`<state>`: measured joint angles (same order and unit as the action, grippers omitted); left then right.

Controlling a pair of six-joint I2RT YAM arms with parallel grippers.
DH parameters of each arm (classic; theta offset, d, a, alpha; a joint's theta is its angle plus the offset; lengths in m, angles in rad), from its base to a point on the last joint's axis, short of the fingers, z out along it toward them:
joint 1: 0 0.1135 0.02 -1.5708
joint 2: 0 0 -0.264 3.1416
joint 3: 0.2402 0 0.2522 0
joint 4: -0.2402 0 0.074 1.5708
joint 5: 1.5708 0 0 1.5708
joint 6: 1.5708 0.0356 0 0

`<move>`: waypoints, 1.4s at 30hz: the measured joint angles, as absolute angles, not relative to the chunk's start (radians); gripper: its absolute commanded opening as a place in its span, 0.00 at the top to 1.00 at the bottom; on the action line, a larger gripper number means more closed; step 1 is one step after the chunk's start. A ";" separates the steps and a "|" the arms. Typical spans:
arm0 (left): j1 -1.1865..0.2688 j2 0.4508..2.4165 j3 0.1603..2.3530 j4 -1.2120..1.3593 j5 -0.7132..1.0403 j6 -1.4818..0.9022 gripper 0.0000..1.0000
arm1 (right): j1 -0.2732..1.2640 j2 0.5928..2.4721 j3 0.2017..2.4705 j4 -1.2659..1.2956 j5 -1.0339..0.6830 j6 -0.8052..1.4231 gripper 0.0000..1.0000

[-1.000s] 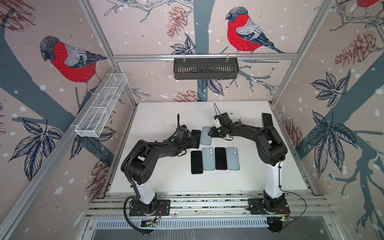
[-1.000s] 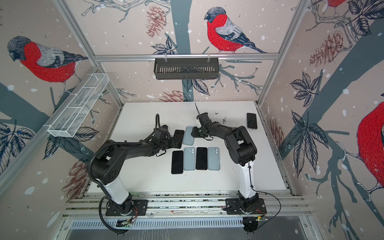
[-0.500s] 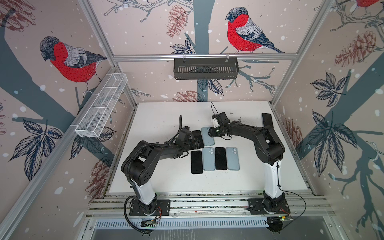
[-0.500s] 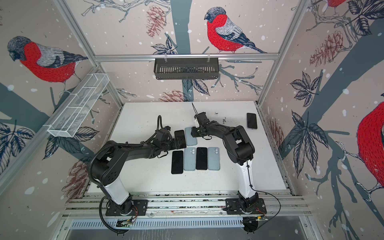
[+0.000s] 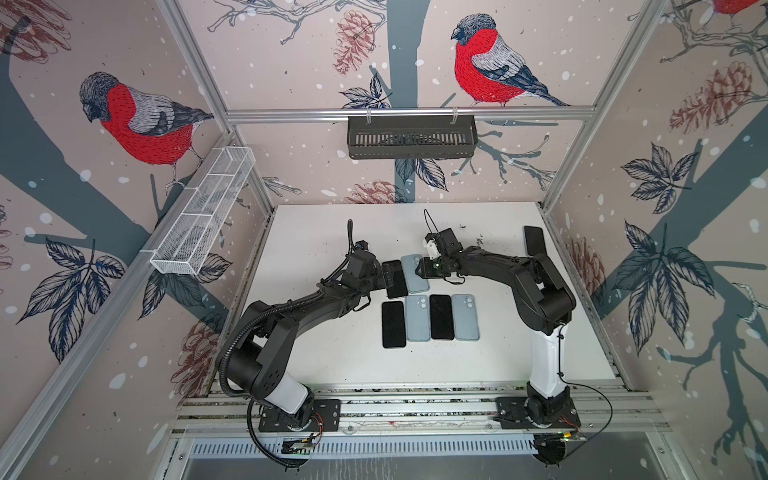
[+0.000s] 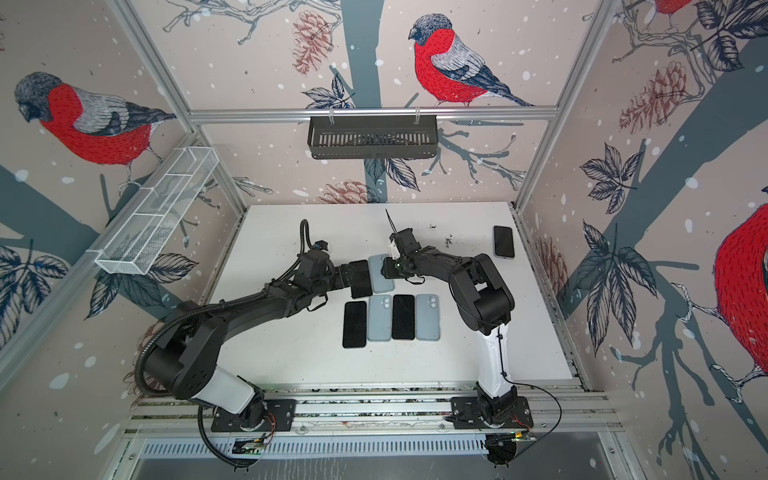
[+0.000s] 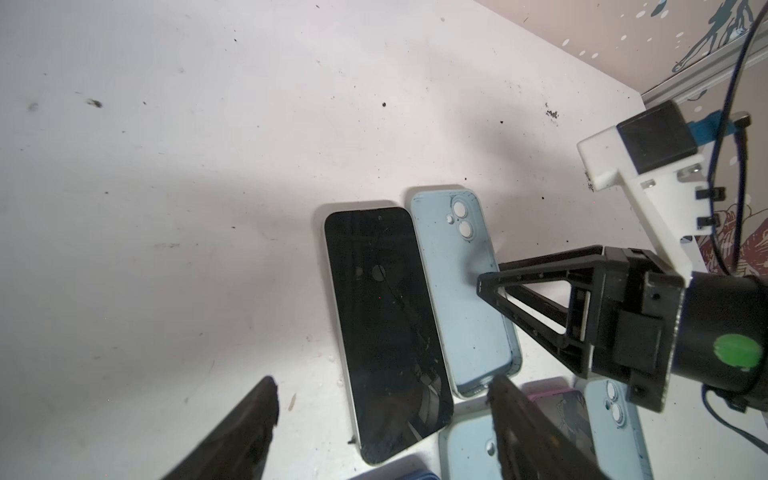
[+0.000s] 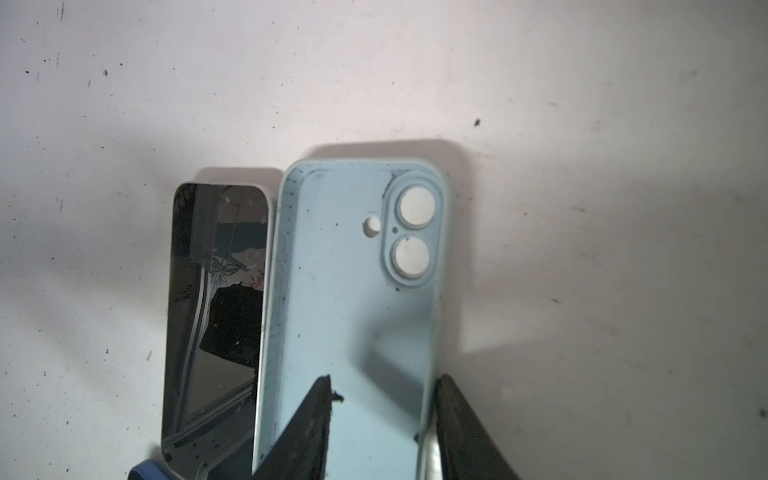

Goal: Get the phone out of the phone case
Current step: 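Draw the left gripper back while the right reaches toward the far-corner phone, then lower the right gripper and grasp the cased black phone at the far corner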

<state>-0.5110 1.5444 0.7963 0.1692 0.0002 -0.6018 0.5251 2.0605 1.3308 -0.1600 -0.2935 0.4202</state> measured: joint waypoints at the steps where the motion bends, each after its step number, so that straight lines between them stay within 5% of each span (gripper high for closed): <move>1: -0.511 1.541 0.793 0.168 0.000 -0.602 0.20 | 0.525 2.060 1.327 -0.154 -0.297 0.423 0.57; 16: -0.535 1.493 0.762 0.166 0.000 -0.604 0.19 | 0.523 1.996 1.245 -0.132 -0.373 0.507 0.45; 22: -0.540 1.427 0.739 0.158 -0.003 -0.603 0.18 | 0.509 1.930 1.216 -0.133 -0.384 0.524 0.32; 27: -0.551 1.275 0.720 0.122 -0.027 -0.567 0.10 | 0.472 1.758 1.187 -0.179 -0.269 0.462 0.00; 29: -0.559 1.200 0.713 0.116 -0.030 -0.531 0.06 | 0.448 1.657 1.161 -0.195 -0.161 0.408 0.01; 35: -0.565 1.061 0.707 0.110 -0.042 -0.380 0.01 | 0.147 1.483 1.055 -0.176 0.113 0.331 0.01; 42: -0.565 1.087 0.730 0.094 -0.048 -0.288 0.01 | -0.123 1.701 1.177 -0.160 0.155 0.286 0.01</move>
